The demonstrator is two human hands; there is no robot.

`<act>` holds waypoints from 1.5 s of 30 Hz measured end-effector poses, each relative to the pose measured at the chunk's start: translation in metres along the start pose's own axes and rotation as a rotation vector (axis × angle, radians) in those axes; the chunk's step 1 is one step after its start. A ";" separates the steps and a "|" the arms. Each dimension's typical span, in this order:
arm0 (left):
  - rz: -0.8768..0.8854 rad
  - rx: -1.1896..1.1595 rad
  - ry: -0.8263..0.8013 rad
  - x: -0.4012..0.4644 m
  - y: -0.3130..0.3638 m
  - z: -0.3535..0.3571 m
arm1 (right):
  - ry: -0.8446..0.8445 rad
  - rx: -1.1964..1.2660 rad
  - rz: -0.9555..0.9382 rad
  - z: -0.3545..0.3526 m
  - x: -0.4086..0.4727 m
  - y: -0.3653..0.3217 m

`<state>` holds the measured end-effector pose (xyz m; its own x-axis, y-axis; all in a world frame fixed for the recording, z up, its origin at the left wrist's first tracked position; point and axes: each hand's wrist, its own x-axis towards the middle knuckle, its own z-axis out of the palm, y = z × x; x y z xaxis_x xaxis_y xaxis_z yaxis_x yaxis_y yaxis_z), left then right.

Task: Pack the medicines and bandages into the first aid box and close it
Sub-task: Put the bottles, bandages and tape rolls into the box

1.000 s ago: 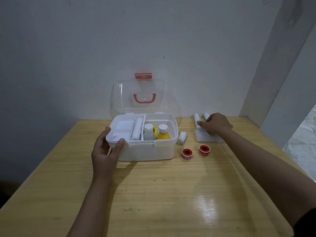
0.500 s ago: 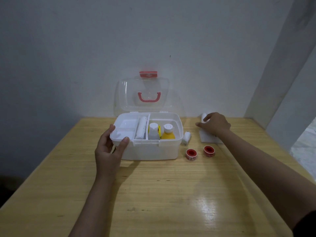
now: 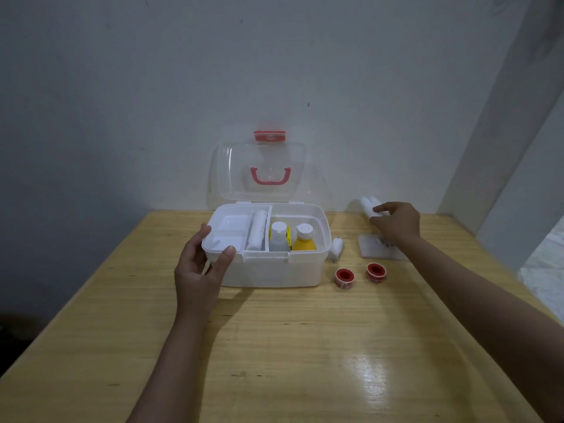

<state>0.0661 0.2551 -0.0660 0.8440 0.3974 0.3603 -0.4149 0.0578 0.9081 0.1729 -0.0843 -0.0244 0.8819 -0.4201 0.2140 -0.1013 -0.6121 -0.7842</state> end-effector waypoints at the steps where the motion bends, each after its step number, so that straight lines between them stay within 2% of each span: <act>1: 0.000 0.001 -0.001 0.000 0.000 0.000 | -0.001 0.034 -0.017 -0.003 -0.004 -0.004; 5: -0.001 -0.002 0.000 -0.001 0.001 0.000 | -0.043 0.183 -0.137 -0.022 -0.021 -0.023; 10: -0.011 0.004 0.007 -0.003 0.004 0.002 | -0.245 0.142 -0.410 -0.051 -0.035 -0.068; 14: -0.012 0.005 0.013 -0.005 0.006 0.003 | -0.454 -0.040 -0.525 -0.059 -0.035 -0.103; 18: -0.010 0.043 0.015 -0.005 0.007 0.003 | -0.602 -0.196 -0.557 -0.048 -0.033 -0.128; 26: -0.019 0.095 0.024 -0.004 0.006 0.003 | -0.762 -0.663 -0.620 0.002 -0.035 -0.156; 30: -0.025 0.092 0.016 -0.005 0.008 0.004 | -0.828 -0.741 -0.582 0.020 -0.039 -0.155; 35: -0.024 0.093 0.021 -0.006 0.009 0.004 | -0.820 -0.691 -0.590 0.026 -0.036 -0.141; 39: -0.021 0.095 0.022 -0.005 0.007 0.004 | -0.745 -0.602 -0.662 0.021 -0.030 -0.130; 45: -0.003 0.105 0.027 -0.006 0.008 0.005 | -0.602 -0.323 -0.622 -0.006 -0.022 -0.120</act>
<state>0.0593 0.2483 -0.0599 0.8352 0.4218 0.3530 -0.3735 -0.0363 0.9269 0.1627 -0.0058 0.0684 0.9020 0.4109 0.1327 0.4274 -0.8059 -0.4098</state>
